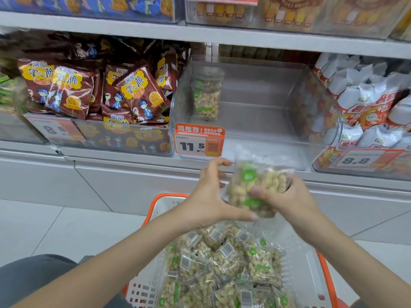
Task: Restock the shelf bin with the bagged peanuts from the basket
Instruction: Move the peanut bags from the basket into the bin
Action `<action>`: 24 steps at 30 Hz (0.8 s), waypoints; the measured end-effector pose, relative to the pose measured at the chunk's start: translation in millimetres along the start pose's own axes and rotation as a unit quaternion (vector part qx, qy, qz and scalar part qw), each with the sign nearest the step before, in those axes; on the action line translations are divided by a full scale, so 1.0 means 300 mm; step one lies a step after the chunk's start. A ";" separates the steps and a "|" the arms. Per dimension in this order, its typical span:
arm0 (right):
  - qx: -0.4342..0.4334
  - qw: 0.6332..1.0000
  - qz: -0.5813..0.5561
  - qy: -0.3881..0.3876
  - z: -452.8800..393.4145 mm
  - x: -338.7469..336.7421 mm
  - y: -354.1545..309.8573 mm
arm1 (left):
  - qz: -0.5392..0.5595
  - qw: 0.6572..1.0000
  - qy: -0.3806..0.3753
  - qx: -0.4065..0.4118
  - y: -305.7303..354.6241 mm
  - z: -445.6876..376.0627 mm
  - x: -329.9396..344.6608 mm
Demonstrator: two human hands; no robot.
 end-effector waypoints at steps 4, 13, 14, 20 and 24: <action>-0.040 0.997 -0.055 0.043 -0.200 -0.061 -0.161 | -0.067 0.987 0.144 0.016 0.043 -0.042 -0.179; 0.052 0.994 0.091 0.016 -0.691 0.111 -0.141 | -0.276 0.931 0.231 0.055 0.030 -0.101 -0.273; 0.058 0.993 0.102 0.000 -0.717 0.149 -0.121 | -0.281 0.930 0.231 0.057 0.032 -0.101 -0.276; 0.106 0.975 0.194 -0.010 -0.833 0.315 -0.007 | -0.316 0.917 0.235 0.062 0.031 -0.102 -0.288; 0.130 0.947 0.292 -0.024 -0.829 0.307 0.041 | -0.338 0.910 0.232 0.064 0.033 -0.106 -0.297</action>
Point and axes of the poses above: each hand's wrist, its own z-axis away from the middle knuckle, its own x-axis out of the palm, y = z × x, the point moved 3 cm from there along -z, towards the middle knuckle, and after that the axes turned 12 degrees about -x, right-handed, at the moved point
